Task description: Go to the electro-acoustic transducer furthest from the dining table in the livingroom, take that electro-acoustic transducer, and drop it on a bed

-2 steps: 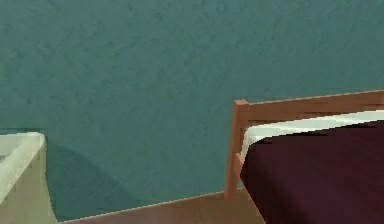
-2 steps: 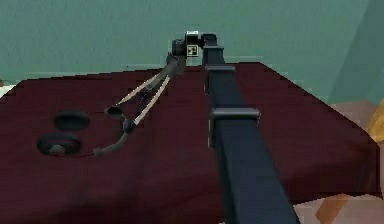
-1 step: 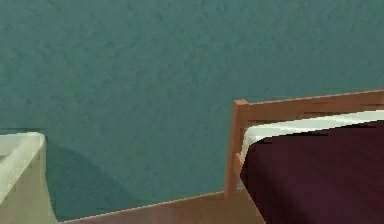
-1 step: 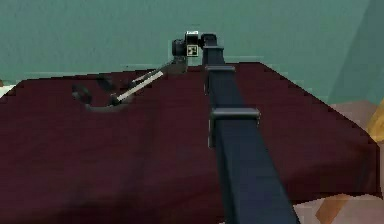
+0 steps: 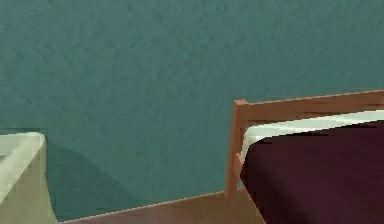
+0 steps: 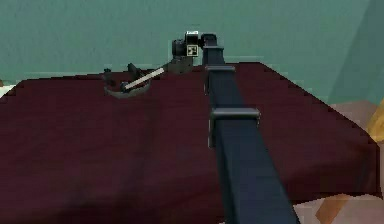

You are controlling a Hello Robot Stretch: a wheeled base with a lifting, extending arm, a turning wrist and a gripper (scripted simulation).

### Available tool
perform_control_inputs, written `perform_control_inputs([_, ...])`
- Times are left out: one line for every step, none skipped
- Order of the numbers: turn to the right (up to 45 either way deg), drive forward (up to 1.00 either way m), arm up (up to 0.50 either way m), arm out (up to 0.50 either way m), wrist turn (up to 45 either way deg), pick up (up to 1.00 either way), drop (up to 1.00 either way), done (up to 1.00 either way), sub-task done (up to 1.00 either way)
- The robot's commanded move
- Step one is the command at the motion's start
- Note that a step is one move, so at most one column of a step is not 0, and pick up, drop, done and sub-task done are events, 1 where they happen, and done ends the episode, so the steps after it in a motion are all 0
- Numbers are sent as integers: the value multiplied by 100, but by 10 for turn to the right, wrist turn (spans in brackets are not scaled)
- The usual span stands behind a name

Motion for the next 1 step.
perform_control_inputs([0,0,-4,0,0,0,0,0,0])
